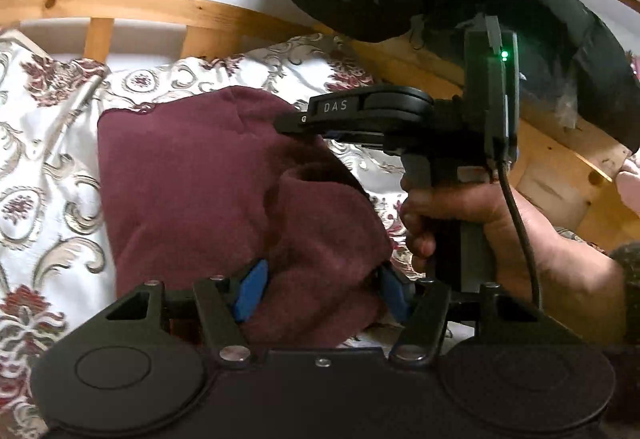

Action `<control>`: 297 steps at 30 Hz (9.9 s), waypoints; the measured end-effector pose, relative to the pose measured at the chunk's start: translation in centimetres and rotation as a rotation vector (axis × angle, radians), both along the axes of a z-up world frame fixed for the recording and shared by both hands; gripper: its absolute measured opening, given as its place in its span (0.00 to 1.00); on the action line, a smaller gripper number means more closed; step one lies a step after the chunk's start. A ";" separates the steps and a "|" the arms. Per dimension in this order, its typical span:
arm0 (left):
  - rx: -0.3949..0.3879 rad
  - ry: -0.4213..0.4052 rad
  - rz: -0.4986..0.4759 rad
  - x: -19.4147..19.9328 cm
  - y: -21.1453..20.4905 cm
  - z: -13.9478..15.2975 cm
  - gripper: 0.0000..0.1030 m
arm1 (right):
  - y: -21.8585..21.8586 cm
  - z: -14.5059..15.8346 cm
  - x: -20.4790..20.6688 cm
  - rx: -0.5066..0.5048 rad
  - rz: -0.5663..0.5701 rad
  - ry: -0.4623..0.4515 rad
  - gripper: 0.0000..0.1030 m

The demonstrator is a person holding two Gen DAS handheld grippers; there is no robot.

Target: Fold small clothes

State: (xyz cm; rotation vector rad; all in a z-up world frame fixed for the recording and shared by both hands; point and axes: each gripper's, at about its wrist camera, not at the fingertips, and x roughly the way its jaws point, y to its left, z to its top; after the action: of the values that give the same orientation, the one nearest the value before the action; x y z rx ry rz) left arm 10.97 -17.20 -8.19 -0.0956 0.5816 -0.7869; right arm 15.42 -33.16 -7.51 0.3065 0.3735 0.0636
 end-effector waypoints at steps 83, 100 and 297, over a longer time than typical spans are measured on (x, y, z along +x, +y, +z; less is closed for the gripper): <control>-0.369 0.502 0.457 4.7 10.2 -3.8 0.99 | 4.6 -1.4 -9.2 -0.241 0.204 0.469 0.10; -0.388 0.490 0.416 4.6 9.8 -3.6 0.99 | -2.8 -2.3 -8.2 0.095 0.094 0.549 0.92; -0.230 0.323 0.611 6.4 17.0 0.4 0.99 | 8.9 -0.5 -1.3 -0.111 -0.039 -0.067 1.00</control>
State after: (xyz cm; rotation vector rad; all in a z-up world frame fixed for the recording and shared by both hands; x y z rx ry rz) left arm 17.40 -0.23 -7.84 -0.5927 0.7152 -0.2362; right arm 14.08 -24.28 -8.01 0.2017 0.3038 0.0150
